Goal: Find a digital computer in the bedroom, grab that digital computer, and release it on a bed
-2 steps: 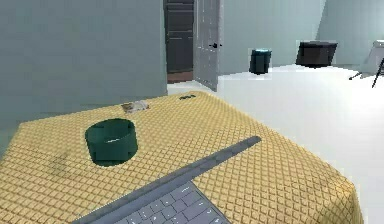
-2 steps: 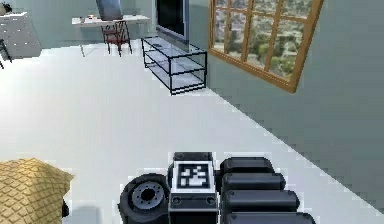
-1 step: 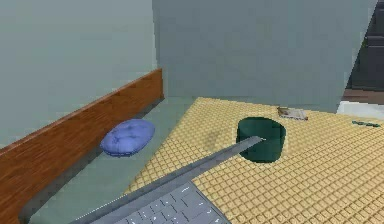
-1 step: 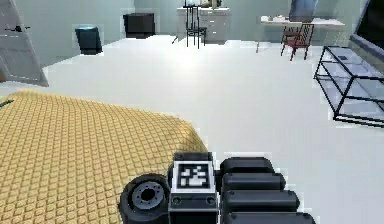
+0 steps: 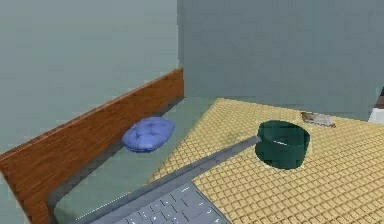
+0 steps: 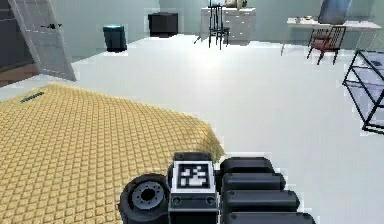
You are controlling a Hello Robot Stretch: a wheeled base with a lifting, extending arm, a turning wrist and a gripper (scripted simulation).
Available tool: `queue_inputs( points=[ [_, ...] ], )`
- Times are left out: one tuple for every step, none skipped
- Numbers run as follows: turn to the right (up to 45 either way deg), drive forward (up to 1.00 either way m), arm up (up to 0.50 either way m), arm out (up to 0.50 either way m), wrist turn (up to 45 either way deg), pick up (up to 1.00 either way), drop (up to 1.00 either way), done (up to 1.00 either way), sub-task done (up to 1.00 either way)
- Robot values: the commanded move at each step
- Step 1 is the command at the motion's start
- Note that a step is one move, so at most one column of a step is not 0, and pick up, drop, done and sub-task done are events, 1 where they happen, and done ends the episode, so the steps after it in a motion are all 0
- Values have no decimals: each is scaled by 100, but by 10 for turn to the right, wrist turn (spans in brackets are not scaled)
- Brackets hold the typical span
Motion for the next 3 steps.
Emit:
queue_inputs(
  points=[
    [450,0,0,0,0,0,0,0,0],
    [90,0,0,0,0,0,0,0,0],
    [-450,0,0,0,0,0,0,0,0]
  ],
)
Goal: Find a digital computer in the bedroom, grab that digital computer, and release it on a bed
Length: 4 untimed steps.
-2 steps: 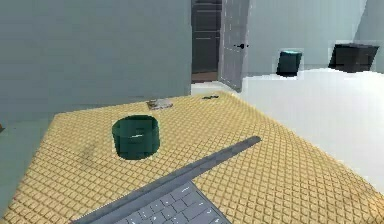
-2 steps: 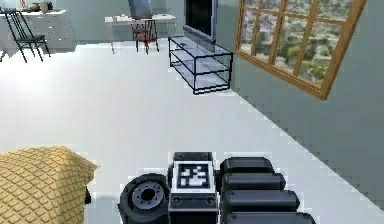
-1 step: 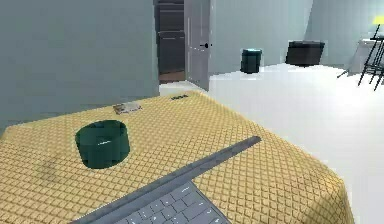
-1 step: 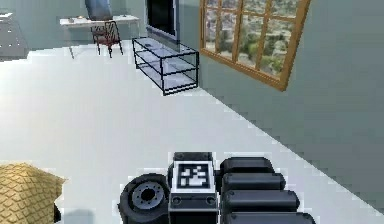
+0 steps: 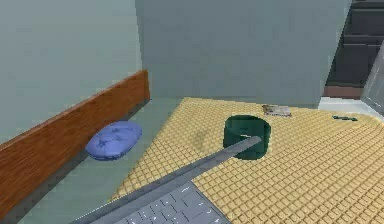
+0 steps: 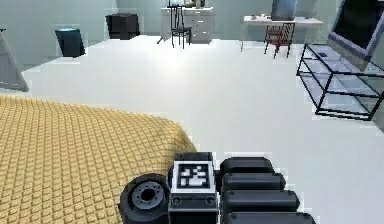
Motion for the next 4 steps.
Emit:
queue_inputs(
  points=[
    [-180,0,0,0,0,0,0,0,0],
    [450,0,0,0,0,0,0,0,0],
    [180,0,0,0,0,0,0,0,0],
    [450,0,0,0,0,0,0,0,0]
  ],
)
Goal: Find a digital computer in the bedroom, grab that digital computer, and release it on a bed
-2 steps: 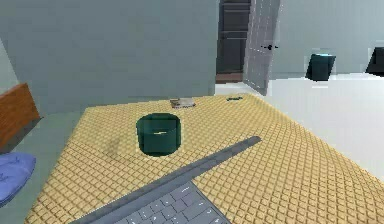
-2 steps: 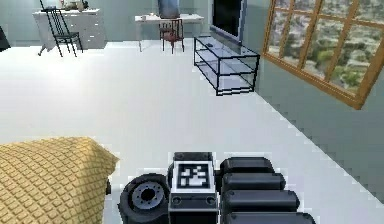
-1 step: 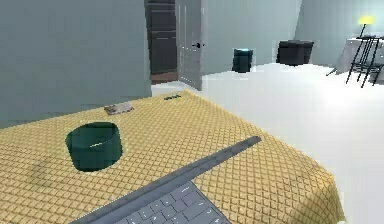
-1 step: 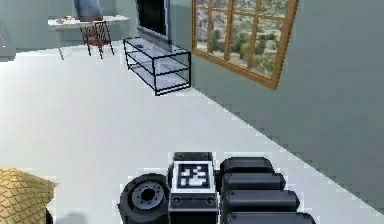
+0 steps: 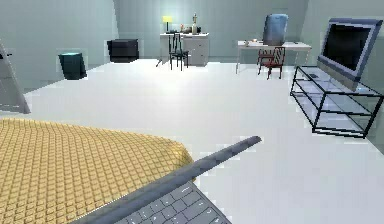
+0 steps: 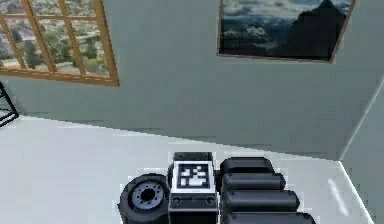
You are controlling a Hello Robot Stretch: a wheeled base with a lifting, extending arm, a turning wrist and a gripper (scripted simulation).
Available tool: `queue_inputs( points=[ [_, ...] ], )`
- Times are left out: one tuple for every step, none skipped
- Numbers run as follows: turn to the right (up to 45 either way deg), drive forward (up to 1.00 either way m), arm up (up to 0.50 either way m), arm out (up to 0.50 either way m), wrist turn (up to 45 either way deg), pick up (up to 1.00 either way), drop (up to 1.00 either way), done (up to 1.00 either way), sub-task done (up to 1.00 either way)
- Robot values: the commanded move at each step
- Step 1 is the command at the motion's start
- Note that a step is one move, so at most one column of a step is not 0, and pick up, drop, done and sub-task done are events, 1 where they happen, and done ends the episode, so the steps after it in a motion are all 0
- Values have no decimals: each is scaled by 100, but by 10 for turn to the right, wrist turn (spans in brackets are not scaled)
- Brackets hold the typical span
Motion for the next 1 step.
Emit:
queue_inputs(
  points=[
    [60,0,0,0,0,0,0,0,0]
  ],
)
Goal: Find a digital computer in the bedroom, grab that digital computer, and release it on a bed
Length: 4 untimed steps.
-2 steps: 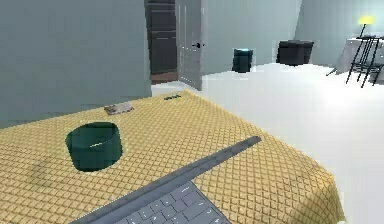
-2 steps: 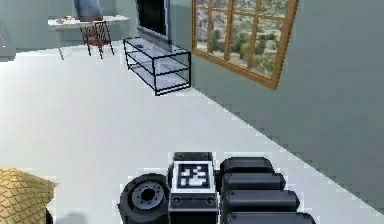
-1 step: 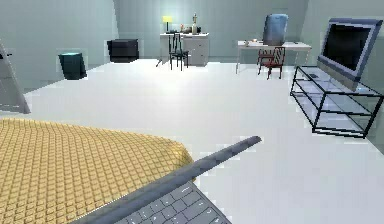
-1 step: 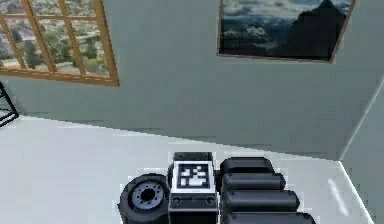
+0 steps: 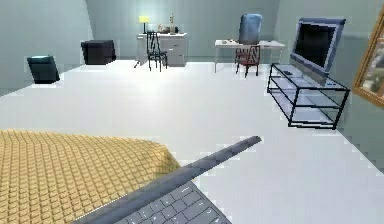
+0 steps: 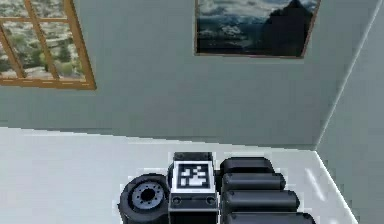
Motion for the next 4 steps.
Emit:
queue_inputs(
  points=[
    [0,25,0,0,0,0,0,0,0],
    [450,0,0,0,0,0,0,0,0],
    [450,0,0,0,0,0,0,0,0],
    [450,0,0,0,0,0,0,0,0]
  ],
)
